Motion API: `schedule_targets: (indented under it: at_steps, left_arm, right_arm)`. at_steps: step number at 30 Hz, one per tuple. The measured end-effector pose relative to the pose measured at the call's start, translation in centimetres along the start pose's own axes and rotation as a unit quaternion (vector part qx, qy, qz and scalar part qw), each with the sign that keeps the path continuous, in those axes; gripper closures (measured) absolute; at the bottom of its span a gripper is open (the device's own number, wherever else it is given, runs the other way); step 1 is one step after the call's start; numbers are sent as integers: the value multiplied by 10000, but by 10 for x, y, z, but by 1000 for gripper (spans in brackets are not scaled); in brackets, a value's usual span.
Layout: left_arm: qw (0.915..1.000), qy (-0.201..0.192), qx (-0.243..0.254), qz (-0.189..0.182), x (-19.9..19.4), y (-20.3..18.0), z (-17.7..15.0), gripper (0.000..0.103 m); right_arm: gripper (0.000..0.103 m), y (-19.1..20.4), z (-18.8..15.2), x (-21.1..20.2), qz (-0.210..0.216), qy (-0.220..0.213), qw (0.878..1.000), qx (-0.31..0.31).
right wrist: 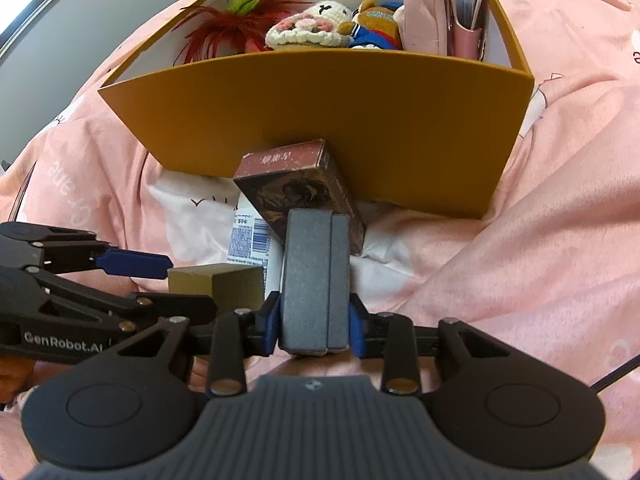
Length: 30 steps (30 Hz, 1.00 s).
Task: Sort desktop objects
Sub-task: 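Release the gold cube and grasp the maroon box with the left tool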
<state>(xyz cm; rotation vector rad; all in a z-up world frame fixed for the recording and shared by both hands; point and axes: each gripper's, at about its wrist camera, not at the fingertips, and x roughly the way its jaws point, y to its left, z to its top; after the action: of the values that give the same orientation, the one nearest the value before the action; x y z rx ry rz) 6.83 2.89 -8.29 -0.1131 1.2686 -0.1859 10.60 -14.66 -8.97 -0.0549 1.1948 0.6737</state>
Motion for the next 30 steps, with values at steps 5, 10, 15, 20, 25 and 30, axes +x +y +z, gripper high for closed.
schedule_targets:
  at_steps: [5, 10, 15, 20, 25, 30]
  left_arm:
    - [9999, 111, -120, 3, 3, 5, -2, 29]
    - [9987, 75, -397, -298, 1, 15, -3, 33]
    - [9993, -308, 59, -207, -15, 5, 6, 34]
    - [9905, -759, 1134, -143, -32, -16, 21, 34]
    - [9626, -1232, 2410, 85, -35, -43, 38, 34]
    - [9402, -1181, 3195, 73, -17, -62, 45, 34]
  right_arm:
    - [67, 1, -1, 0, -5, 4, 10000, -21]
    - [67, 1, -2, -1, -4, -23, 10000, -38]
    - [68, 4, -4, -8, -57, -107, 9999, -113]
    - [68, 5, -3, -31, -120, -319, 9990, -303]
    - [68, 3, -2, -50, -582, -534, 9952, -574]
    - [68, -11, -1, -46, -763, -509, 9950, -393]
